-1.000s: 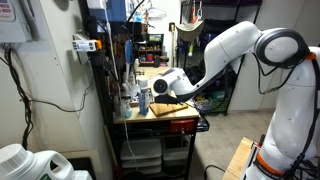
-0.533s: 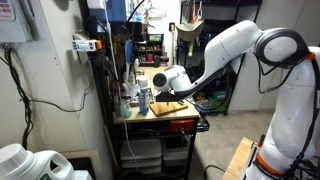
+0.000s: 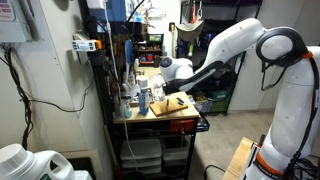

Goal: Pick up the batteries and place them standing vertically on the wooden board one by one

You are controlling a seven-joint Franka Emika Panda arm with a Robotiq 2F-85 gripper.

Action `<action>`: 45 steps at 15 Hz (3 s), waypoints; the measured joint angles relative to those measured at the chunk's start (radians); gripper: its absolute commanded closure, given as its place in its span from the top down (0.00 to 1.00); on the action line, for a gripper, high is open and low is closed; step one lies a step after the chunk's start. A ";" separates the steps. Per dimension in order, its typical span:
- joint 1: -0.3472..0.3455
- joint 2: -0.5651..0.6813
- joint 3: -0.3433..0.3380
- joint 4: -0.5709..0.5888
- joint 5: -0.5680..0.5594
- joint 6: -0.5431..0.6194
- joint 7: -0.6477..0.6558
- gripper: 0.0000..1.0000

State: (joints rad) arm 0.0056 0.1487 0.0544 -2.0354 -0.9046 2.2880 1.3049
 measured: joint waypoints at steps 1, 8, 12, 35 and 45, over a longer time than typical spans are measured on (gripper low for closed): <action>-0.011 0.000 -0.008 0.000 0.061 0.015 -0.079 1.00; -0.041 0.003 -0.076 0.000 0.410 0.024 -0.500 1.00; -0.045 0.009 -0.109 -0.001 0.525 0.024 -0.622 1.00; -0.048 0.094 -0.142 0.006 0.740 0.016 -0.872 0.38; -0.035 0.094 -0.142 0.009 0.735 0.016 -0.868 0.04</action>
State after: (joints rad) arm -0.0297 0.2424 -0.0880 -2.0269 -0.1696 2.3043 0.4371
